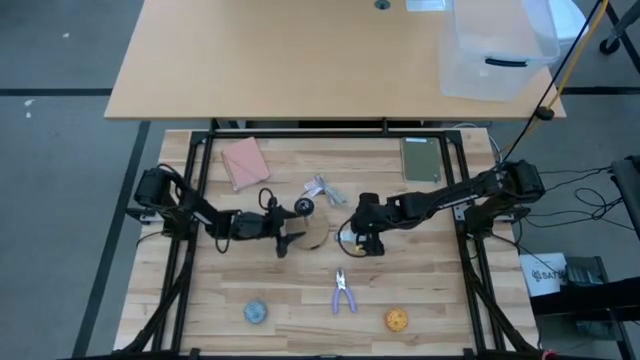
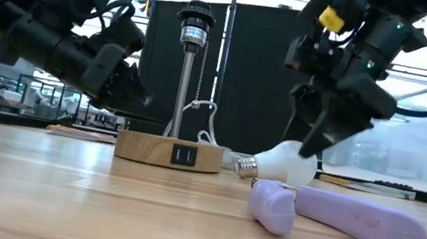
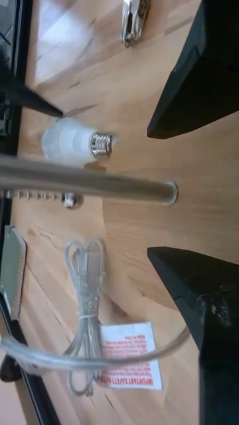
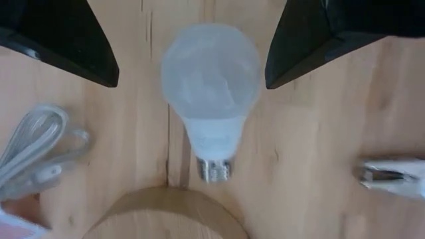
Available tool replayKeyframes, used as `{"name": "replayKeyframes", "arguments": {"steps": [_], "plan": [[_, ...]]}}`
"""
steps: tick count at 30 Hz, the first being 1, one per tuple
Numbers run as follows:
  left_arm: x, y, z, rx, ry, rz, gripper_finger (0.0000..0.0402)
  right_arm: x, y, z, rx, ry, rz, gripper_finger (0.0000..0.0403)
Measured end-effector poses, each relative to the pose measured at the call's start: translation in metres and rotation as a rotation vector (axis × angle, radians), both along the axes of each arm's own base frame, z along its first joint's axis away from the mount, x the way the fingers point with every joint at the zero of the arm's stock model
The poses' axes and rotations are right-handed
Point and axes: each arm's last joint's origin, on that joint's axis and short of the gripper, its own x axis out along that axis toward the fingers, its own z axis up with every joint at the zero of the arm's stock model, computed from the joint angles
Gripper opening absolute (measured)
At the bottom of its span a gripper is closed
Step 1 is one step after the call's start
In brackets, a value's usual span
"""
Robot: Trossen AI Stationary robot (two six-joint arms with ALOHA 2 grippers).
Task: Screw lightbulb
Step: Insert the lightbulb on the lamp
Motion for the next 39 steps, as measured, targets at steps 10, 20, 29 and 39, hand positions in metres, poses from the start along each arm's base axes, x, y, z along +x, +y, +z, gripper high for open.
{"name": "replayKeyframes", "arguments": {"steps": [10, 20, 29, 39], "plan": [[0.0, 0.002, 0.001, 0.0, -0.008, 0.008, 0.0286, 0.011, 0.005, -0.031, -0.007, 0.055, 0.008, 0.0373], [0.001, 0.002, 0.001, -0.001, -0.015, 0.008, 0.0286, 0.014, 0.006, -0.033, -0.017, 0.038, 0.043, 0.0313], [0.001, 0.002, 0.001, -0.003, -0.015, 0.008, 0.0286, 0.011, 0.005, -0.024, -0.047, 0.024, 0.078, 0.0235], [0.001, 0.005, 0.002, -0.004, -0.02, 0.022, 0.0286, 0.01, 0.0, 0.029, -0.189, 0.101, 0.11, 0.0241]]}}
